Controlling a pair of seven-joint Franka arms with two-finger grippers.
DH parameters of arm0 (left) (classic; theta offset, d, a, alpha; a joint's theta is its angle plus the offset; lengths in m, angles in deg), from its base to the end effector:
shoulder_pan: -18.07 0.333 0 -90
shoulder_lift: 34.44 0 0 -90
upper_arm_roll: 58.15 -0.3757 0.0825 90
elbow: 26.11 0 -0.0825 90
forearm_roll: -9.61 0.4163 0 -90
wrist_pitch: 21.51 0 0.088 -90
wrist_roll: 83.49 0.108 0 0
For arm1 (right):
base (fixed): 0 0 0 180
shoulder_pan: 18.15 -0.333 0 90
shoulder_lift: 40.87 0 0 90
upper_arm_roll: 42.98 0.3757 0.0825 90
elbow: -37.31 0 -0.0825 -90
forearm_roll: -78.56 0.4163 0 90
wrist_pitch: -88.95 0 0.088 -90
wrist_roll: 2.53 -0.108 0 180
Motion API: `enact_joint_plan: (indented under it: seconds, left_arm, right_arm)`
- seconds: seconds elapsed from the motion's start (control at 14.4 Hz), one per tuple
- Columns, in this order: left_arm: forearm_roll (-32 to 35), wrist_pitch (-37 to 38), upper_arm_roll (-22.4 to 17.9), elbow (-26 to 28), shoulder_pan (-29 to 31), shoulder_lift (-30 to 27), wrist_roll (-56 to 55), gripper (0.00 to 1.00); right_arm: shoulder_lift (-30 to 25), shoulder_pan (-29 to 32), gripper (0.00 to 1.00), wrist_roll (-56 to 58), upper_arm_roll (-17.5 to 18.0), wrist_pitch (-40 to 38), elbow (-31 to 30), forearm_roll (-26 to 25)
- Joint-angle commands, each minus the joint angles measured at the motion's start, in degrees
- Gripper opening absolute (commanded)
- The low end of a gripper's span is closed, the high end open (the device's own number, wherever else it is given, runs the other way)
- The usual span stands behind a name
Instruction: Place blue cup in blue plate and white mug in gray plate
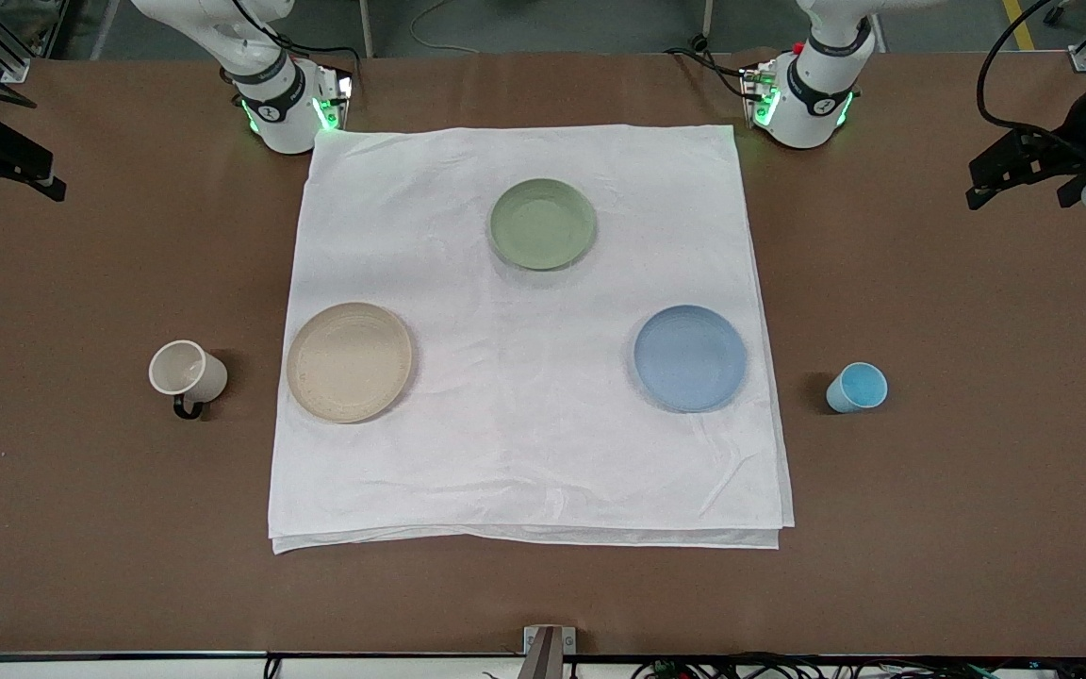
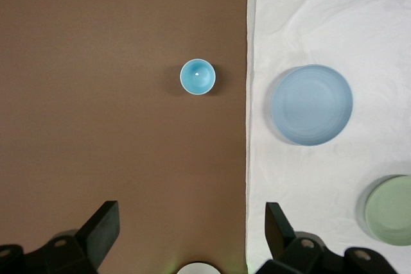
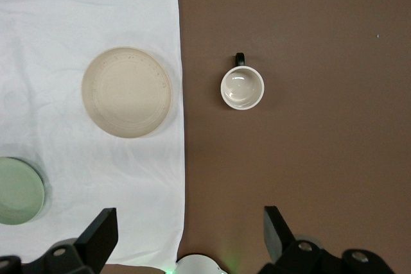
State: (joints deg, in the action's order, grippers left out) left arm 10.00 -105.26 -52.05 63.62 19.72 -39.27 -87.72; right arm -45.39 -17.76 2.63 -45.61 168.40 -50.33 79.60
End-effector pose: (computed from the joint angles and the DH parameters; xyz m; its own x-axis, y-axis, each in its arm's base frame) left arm 0.5421 -0.0447 0.7235 0.9998 -0.0025 -0.0193 -0.0029 -0.9998 -0.0172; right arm 0.5363 -0.0274 0.7324 0.9972 0.0411 -0.0618 0.0395 -0.9988 -0.0273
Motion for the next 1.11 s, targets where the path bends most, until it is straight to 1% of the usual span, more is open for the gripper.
enact_joint_plan:
  seconds: [0.0, 0.14, 0.28, 0.42, 0.49, 0.55, 0.62, 0.83, 0.9, 0.97, 1.04]
  left_arm:
    - [0.0, 0.2, 0.0, -0.7, 0.5, 0.2, 1.1, 1.0]
    - [0.1, 0.2, -0.4, -0.8, 0.7, 0.5, 0.6, 1.0]
    - [0.4, 0.2, -0.8, -1.7, 0.8, 3.2, 1.1, 1.0]
    - [0.5, -1.0, -0.7, -1.1, 2.6, 6.9, 1.6, 1.0]
    - [0.6, -2.8, -0.7, -0.2, 2.6, 8.6, 1.6, 1.0]
    - [0.9, -5.5, -0.8, 2.1, 2.7, 9.3, 1.5, 1.0]
    - [2.2, -10.3, -0.7, 5.9, 3.2, 9.5, 1.4, 1.0]
    - [2.5, -25.5, -0.7, 18.1, 3.9, 9.6, 0.4, 1.0]
    - [2.5, -31.2, -0.7, 22.0, 3.9, 10.0, 0.0, 1.0]
    - [2.5, -35.7, -0.7, 24.7, 4.1, 11.1, -0.5, 1.0]
    - [2.5, -39.8, -0.7, 26.8, 4.2, 12.5, -0.8, 1.0]
  right_arm:
    - [-0.8, -0.1, 1.0, 0.6, 0.0, -0.1, -0.3, -1.0]
    - [-0.8, -0.1, 1.0, 0.6, 0.0, 0.1, -0.3, -0.9]
    - [0.4, 0.0, 1.0, 0.6, 0.0, 1.7, 0.0, -1.2]
    - [7.3, 0.3, 1.0, 0.6, -0.1, 8.2, 0.1, -1.1]
    - [11.4, 0.5, 1.0, 0.7, -0.1, 11.0, 0.4, -1.2]
    - [15.4, 1.0, 1.0, 1.1, -0.3, 14.6, 1.3, -1.1]
    - [17.7, 1.6, 1.0, 1.1, -0.3, 17.5, 1.3, -1.1]
    - [23.6, 2.4, 1.0, 1.0, -0.7, 24.2, -1.9, -1.0]
    - [25.1, 2.6, 1.0, 0.9, -0.8, 28.1, -4.1, -1.0]
    - [26.0, 3.1, 1.0, 0.8, -1.1, 33.4, -7.4, -0.9]
    - [26.7, 3.2, 1.0, 0.7, -1.4, 40.4, -12.0, -0.6]
